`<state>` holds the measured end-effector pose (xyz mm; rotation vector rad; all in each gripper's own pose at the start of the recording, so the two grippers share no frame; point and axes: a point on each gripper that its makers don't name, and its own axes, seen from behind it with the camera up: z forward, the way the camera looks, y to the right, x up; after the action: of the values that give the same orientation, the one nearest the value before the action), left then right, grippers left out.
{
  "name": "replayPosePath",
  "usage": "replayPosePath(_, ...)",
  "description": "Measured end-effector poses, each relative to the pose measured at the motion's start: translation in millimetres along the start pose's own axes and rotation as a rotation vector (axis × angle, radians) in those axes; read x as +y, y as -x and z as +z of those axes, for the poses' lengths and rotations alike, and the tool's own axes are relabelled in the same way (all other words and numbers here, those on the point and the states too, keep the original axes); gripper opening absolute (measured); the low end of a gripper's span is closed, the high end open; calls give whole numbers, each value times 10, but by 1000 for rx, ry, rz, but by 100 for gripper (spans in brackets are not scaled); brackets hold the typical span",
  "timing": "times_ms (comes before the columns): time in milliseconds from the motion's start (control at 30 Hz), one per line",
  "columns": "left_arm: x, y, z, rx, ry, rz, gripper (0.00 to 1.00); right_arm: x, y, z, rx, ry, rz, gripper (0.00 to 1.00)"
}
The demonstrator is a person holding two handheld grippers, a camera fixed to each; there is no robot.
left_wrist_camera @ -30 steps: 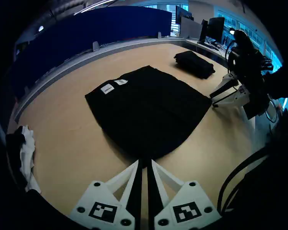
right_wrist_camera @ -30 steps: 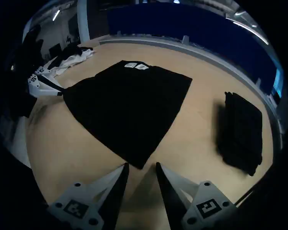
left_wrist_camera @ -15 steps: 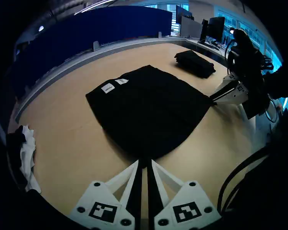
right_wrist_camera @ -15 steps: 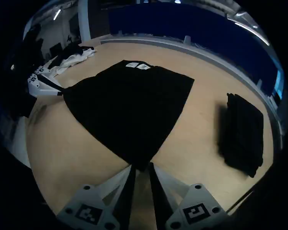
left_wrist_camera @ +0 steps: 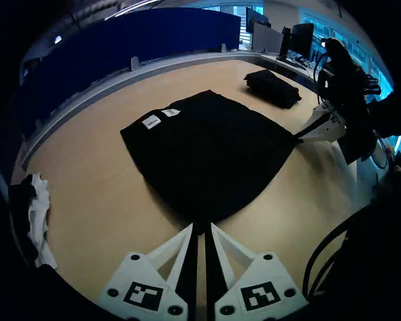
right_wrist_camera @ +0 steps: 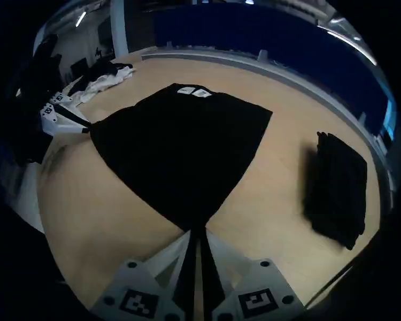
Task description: Fold towel
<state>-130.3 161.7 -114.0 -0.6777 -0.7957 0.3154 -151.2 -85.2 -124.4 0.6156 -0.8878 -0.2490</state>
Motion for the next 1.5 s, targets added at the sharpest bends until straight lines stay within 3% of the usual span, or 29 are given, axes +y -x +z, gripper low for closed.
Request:
replayPosePath(433,-34,-52,-77,10,-4,-3,8,-58,-138,-121,24,-14,8,4)
replayPosePath(867,-21,-116,-268,30,-1,-58,8,-198,-341,-514,68,-33,33,3)
replayPosePath(1500,235,-48,-766,13,7,-169,8,-378,-430,-1041,81,-41,53,3)
